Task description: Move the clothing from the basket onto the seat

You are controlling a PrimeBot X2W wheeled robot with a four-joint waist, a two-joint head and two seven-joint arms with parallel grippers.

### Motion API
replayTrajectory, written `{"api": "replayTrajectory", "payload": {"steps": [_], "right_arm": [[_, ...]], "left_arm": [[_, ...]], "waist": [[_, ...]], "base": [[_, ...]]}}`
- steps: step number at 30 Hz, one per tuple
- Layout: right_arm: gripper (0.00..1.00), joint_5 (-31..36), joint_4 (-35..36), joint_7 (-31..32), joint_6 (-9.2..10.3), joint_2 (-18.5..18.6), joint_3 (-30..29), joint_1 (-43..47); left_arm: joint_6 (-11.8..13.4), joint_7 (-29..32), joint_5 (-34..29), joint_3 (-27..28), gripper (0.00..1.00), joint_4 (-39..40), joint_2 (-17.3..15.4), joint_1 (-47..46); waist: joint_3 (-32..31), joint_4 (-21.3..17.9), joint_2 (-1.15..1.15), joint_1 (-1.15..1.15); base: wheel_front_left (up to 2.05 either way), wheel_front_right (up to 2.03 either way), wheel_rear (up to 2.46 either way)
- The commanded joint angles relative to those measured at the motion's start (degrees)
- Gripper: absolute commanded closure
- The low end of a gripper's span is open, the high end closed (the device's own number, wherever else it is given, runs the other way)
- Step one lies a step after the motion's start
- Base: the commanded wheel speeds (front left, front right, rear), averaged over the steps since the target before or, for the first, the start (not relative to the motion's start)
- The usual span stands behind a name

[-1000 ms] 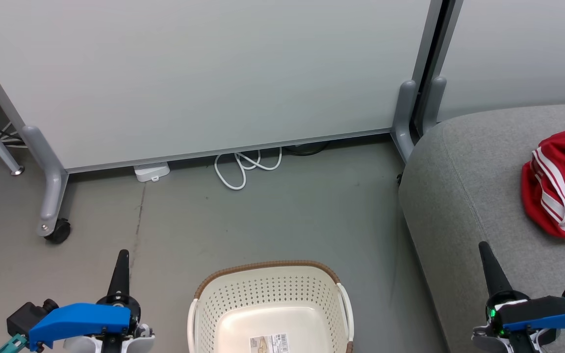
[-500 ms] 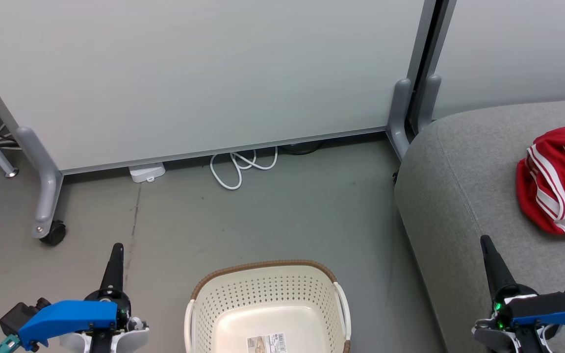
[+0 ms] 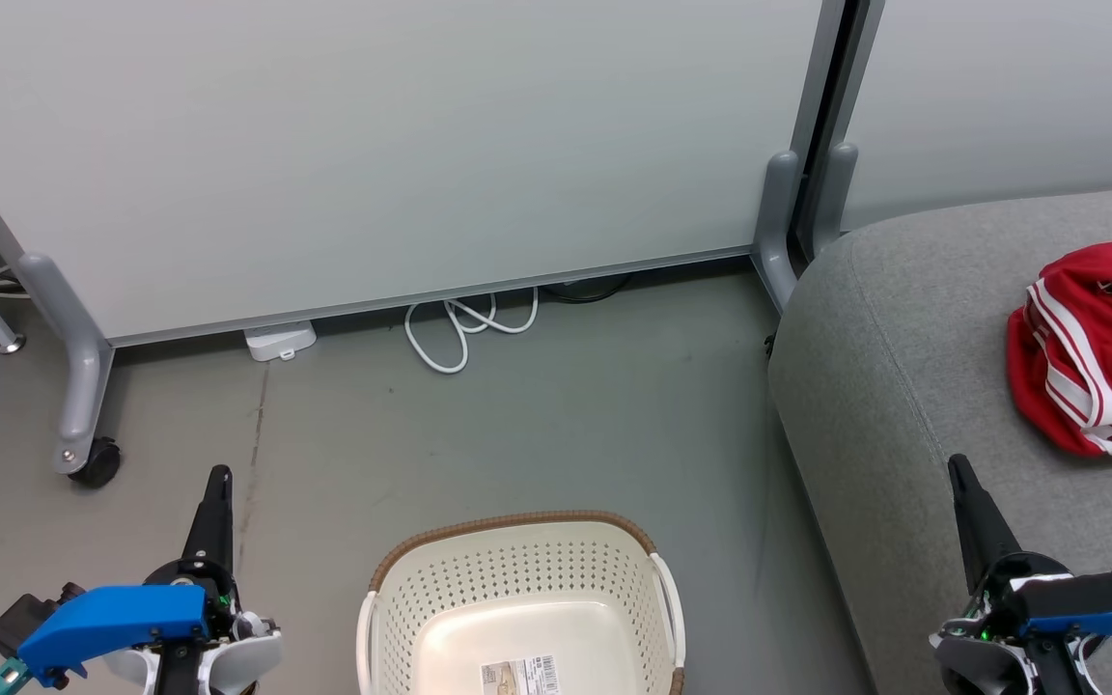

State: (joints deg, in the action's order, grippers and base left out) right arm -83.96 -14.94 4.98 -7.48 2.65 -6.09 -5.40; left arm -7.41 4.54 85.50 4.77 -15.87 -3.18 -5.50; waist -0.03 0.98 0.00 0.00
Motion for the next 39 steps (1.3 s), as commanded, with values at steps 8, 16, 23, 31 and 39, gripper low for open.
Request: {"api": "replayTrajectory", "payload": {"steps": [8, 16, 23, 31, 39], "right_arm": [[1.0, -4.1, 0.7, 0.8, -0.02, 0.4, -0.4, -0.9], [1.0, -7.4, 1.0, 1.4, -0.02, 0.4, -0.5, -1.1], [1.0, -8.5, 1.1, 1.7, -0.02, 0.4, -0.5, -1.2], [1.0, -8.5, 1.0, 1.7, -0.02, 0.4, -0.5, -1.2], [1.0, -8.5, 1.0, 1.7, -0.02, 0.4, -0.5, -1.2]], "left_arm": [[-0.1, 1.1, 3.4, 1.1, 1.0, 1.1, 0.2, -0.9], [-0.1, 1.9, 6.0, 1.7, 1.0, 1.8, 0.3, -1.0], [-0.1, 2.2, 7.0, 2.0, 1.0, 2.1, 0.4, -1.0], [-0.1, 2.2, 7.0, 2.0, 1.0, 2.1, 0.4, -1.0], [-0.1, 2.2, 7.0, 2.0, 1.0, 2.1, 0.4, -1.0]], "waist": [[0.1, -0.4, 0.0, 0.0], [0.2, -0.8, 0.0, 0.0], [0.2, -1.0, 0.0, 0.0], [0.2, -1.0, 0.0, 0.0], [0.2, -1.0, 0.0, 0.0]], "base": [[0.0, 0.0, 0.0], [0.0, 0.0, 0.0], [0.0, 0.0, 0.0], [0.0, 0.0, 0.0], [0.0, 0.0, 0.0]]}}
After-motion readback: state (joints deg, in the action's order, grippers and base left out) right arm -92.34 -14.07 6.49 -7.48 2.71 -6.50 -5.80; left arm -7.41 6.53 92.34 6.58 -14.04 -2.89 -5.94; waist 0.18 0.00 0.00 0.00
